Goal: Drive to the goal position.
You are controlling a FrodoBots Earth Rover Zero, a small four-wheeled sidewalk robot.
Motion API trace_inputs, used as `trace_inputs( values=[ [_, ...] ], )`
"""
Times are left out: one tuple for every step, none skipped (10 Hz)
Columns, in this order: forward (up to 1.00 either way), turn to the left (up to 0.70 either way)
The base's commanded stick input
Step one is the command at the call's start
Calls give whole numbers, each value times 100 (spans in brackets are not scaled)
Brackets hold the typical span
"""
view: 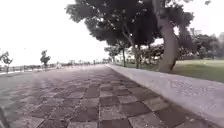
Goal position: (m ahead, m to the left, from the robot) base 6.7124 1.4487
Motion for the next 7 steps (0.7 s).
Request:
trace_inputs(
  values=[
    [100, 0],
    [100, 0],
    [100, 0],
    [100, 0],
    [100, 0],
    [100, 20],
    [100, 29]
  ],
)
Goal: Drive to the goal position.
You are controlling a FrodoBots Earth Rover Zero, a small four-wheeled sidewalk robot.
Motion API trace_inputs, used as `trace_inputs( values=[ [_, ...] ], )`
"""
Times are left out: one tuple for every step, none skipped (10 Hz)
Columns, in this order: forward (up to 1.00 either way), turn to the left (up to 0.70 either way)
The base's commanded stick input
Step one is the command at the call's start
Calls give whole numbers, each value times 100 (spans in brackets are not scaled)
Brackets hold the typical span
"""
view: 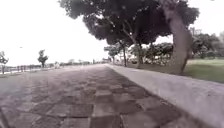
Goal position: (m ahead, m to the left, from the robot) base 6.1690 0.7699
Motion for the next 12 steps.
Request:
trace_inputs(
  values=[
    [100, 38],
    [100, 40],
    [100, 40],
    [100, 8],
    [100, 0],
    [100, 0],
    [100, 0],
    [100, 0],
    [100, 0],
    [100, 0],
    [100, 0],
    [100, 0]
  ],
)
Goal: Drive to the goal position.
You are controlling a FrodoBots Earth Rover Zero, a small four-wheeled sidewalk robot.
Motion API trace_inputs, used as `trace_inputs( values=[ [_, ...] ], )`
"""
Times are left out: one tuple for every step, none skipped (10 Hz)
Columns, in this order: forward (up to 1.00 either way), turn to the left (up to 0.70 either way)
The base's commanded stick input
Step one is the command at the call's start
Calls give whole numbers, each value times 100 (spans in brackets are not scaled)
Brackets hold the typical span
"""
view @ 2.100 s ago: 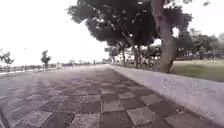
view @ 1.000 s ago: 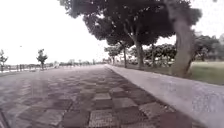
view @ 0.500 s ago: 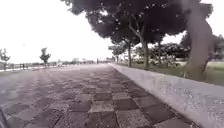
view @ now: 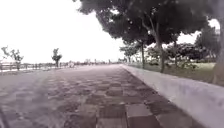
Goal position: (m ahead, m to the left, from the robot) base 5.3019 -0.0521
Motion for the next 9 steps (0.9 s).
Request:
trace_inputs(
  values=[
    [100, 0],
    [100, 0],
    [100, 0],
    [100, 0],
    [100, 0],
    [100, 0],
    [100, 0],
    [100, 0],
    [100, 0]
  ],
)
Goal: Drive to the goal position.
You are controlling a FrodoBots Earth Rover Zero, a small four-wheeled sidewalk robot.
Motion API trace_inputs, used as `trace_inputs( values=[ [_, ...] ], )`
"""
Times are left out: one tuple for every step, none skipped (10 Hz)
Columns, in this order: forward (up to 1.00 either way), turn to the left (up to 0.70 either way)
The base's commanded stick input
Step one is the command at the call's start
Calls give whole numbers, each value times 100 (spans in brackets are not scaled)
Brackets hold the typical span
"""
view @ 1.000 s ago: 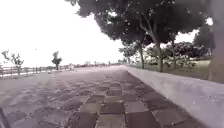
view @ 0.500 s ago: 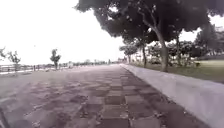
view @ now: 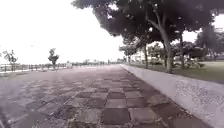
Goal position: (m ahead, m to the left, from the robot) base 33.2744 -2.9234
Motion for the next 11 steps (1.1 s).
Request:
trace_inputs(
  values=[
    [100, 0],
    [100, 0],
    [100, 0],
    [100, 0],
    [100, 0],
    [100, 0],
    [100, 0],
    [100, 0],
    [100, 0],
    [100, 0],
    [100, 0]
  ],
)
